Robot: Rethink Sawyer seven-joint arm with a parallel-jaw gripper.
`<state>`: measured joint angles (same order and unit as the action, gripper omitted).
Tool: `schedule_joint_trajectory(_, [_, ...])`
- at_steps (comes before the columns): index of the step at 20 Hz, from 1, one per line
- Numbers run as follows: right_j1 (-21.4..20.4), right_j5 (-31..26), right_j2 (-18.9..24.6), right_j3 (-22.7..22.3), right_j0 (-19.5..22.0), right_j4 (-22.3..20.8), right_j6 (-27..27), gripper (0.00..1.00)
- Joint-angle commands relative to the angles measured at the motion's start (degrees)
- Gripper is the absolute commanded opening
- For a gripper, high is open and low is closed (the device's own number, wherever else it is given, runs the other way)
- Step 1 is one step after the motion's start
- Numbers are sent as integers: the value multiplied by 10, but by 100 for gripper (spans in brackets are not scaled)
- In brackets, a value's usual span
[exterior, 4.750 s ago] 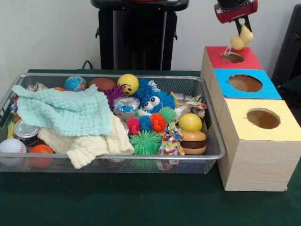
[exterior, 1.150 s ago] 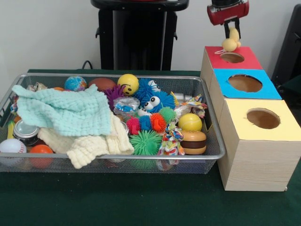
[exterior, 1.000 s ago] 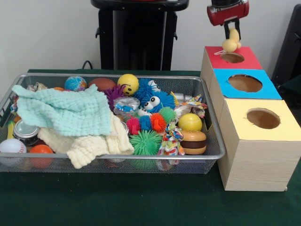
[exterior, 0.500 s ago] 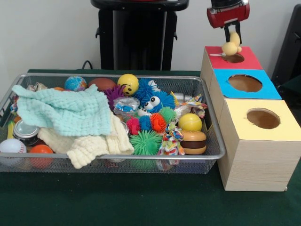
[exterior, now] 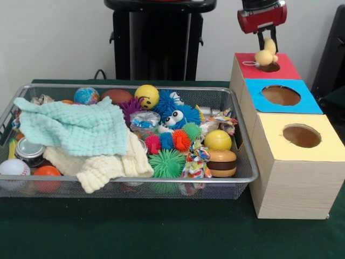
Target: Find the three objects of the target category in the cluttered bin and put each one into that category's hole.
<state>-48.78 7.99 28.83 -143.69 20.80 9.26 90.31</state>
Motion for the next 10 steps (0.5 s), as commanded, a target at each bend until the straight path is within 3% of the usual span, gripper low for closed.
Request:
schedule_joint_trajectory(1, [3, 46, -8, 75, 15, -7, 126, 0])
schedule_joint_trajectory(10, [4, 65, -7, 76, 15, -12, 132, 0])
